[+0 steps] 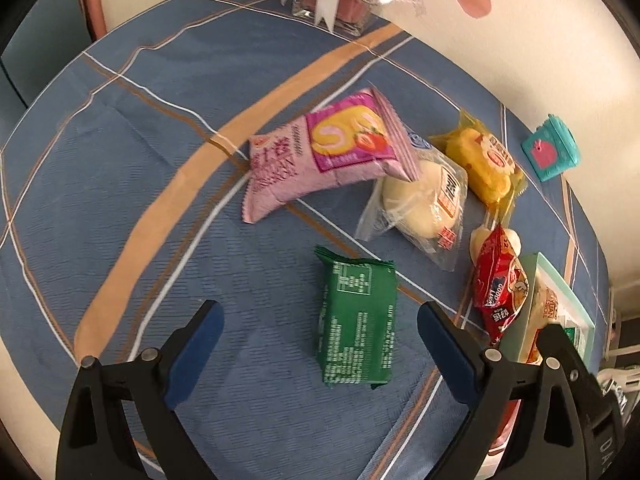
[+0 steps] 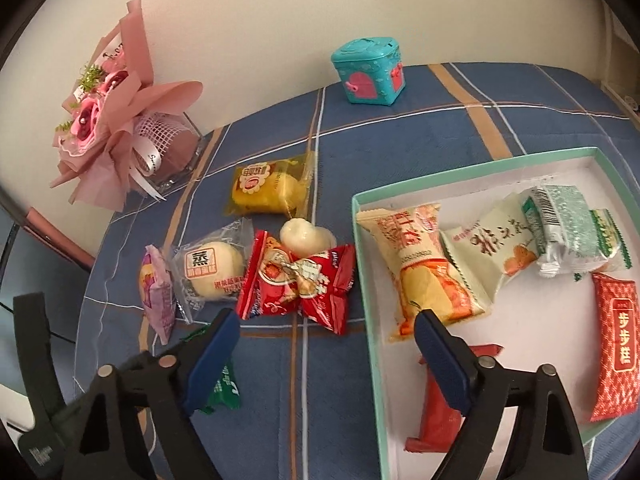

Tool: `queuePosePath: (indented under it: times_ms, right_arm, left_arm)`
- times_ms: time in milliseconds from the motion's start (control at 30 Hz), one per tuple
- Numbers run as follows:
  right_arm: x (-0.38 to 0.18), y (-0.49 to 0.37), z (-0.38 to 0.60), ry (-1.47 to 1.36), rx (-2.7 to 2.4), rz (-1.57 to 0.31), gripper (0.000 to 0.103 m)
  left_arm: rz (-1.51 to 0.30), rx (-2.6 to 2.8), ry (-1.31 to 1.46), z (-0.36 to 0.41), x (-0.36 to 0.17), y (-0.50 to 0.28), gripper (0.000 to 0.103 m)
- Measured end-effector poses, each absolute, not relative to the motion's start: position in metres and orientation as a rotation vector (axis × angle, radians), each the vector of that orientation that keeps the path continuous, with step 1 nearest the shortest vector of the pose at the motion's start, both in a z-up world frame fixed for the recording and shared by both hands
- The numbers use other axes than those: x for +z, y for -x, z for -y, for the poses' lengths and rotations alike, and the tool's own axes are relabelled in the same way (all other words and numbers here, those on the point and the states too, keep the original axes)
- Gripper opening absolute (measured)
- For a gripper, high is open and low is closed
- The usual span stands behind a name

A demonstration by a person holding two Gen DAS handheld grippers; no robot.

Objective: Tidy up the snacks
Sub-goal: 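Grasp the green packet with the left gripper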

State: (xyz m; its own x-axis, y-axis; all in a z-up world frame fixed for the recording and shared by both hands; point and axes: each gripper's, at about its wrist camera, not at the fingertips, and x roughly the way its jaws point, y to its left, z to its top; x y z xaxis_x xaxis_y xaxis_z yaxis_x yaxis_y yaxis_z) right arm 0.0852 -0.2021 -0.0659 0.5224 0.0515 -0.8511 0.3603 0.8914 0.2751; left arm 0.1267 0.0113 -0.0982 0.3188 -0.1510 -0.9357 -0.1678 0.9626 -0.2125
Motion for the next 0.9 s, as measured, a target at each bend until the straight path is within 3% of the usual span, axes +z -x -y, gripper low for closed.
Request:
queuePosePath:
  times_ms: [333, 400, 567, 900]
  right_arm:
    - [-0.079, -0.107, 0.195, -0.441, -0.170, -1.028, 0.082]
    - [-0.082, -0.111, 0.194, -0.439, -0.169, -1.033, 0.082]
    - [-0.088, -0.117, 0.191, -0.428, -0.172, -1.043, 0.082]
    - [-0.102, -0.127, 0.190, -0.399, -0.207, -1.056, 0.082]
  left_arm:
    - [-1.284, -0.019, 0.289, 0.004, -0.111, -0.139, 0.077]
    - [-1.290, -0.032, 0.284, 0.005, -0.114, -0.143, 0.061]
    - [-1.289, -0.068, 0.256, 0.020, -0.122, -0.155, 0.042]
    - [-1.271, -0.058, 0.221, 0.030, -0.128, -0.175, 0.042]
